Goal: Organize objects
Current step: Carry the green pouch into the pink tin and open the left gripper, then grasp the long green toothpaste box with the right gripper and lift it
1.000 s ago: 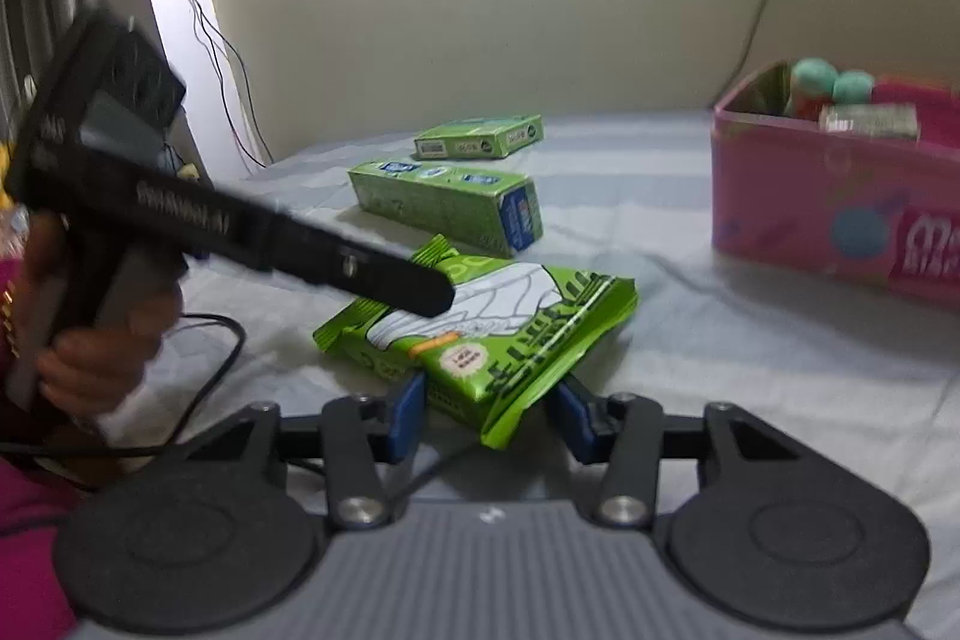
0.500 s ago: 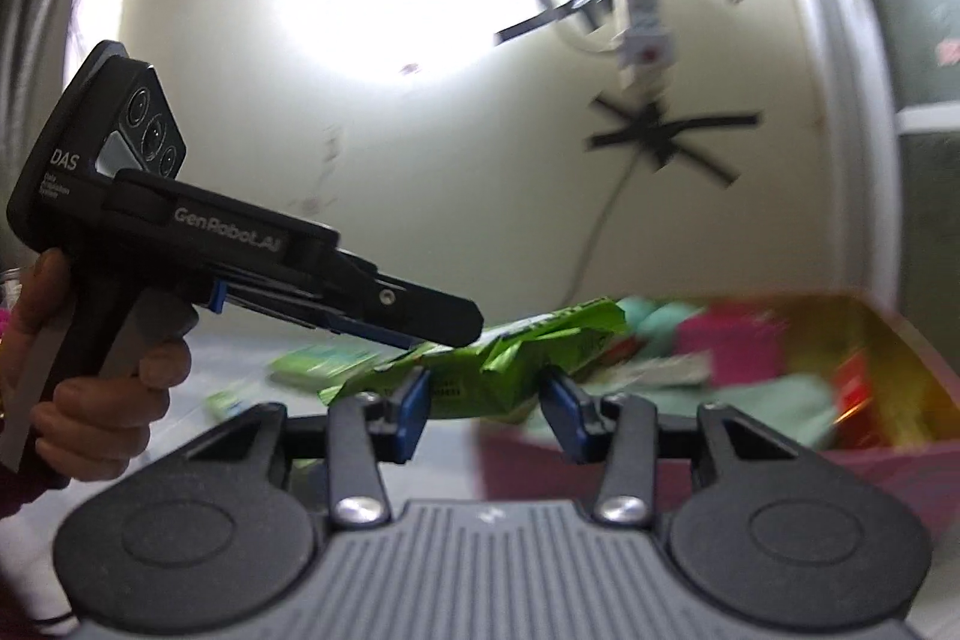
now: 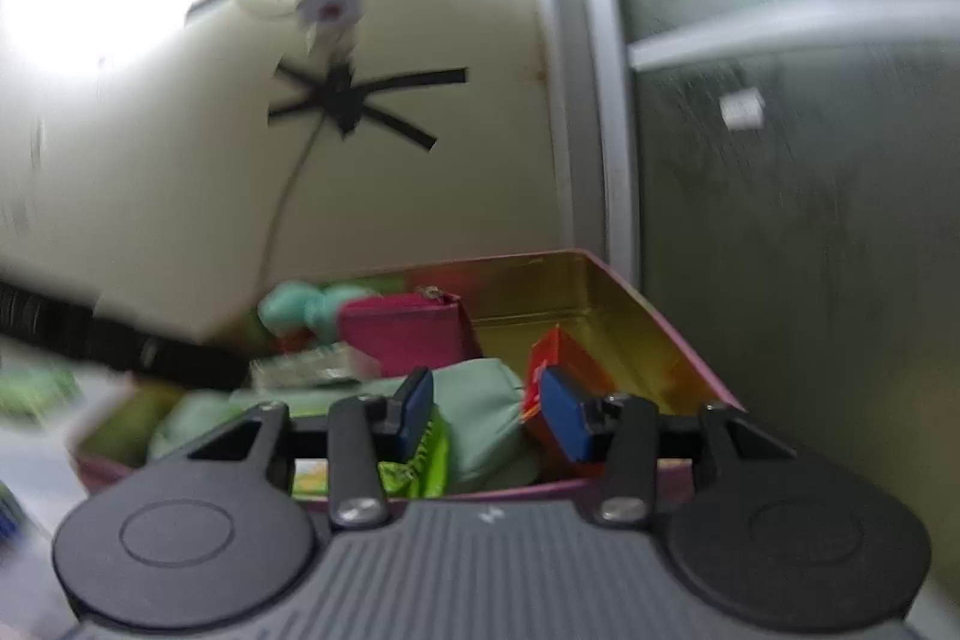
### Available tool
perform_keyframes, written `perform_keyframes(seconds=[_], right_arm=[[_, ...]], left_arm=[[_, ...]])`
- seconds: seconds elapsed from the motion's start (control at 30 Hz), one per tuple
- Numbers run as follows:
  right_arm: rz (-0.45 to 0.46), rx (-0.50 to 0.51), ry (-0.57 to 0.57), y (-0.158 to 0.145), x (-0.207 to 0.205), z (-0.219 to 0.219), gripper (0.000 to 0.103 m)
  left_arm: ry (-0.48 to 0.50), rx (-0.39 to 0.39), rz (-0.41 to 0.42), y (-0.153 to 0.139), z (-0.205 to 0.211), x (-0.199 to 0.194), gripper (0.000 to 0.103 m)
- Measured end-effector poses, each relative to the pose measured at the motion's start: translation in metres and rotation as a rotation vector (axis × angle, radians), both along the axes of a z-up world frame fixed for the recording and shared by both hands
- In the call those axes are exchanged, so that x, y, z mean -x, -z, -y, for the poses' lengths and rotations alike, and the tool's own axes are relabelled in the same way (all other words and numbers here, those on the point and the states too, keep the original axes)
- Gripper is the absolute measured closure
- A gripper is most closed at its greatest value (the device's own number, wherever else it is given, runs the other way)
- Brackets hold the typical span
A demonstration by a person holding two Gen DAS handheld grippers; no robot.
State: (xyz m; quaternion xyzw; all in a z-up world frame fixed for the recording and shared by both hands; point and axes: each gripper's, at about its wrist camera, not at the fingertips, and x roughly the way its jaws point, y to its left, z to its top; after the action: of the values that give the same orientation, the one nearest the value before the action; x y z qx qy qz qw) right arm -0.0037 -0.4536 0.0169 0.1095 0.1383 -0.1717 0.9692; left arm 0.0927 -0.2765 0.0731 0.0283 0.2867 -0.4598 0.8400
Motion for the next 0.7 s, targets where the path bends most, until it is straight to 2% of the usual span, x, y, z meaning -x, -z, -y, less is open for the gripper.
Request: perform_keyframes(seconds=[0.17,0.37,0.57,0.7], right_arm=[[0.047,-0.097,-0.021,0.003,0.011,-0.008,0.061],[0.073,-0.158,-0.083,-0.001,0.020,-0.037,0.058],[0.043,-0.160,-0.171,-0.006,0.021,-0.079,0.056],[-0.005,-0.116,-0.264,-0.004,0.015,-0.119,0.055]], left_arm=[[-0.053,-0.009,0.058,-0.003,-0.031,0.015,0.043],[-0.109,-0.032,0.070,0.005,-0.071,0.033,0.043],[-0.173,-0.050,0.033,0.023,-0.126,0.039,0.042],[-0.234,-0.028,-0.004,0.038,-0.181,0.040,0.042]])
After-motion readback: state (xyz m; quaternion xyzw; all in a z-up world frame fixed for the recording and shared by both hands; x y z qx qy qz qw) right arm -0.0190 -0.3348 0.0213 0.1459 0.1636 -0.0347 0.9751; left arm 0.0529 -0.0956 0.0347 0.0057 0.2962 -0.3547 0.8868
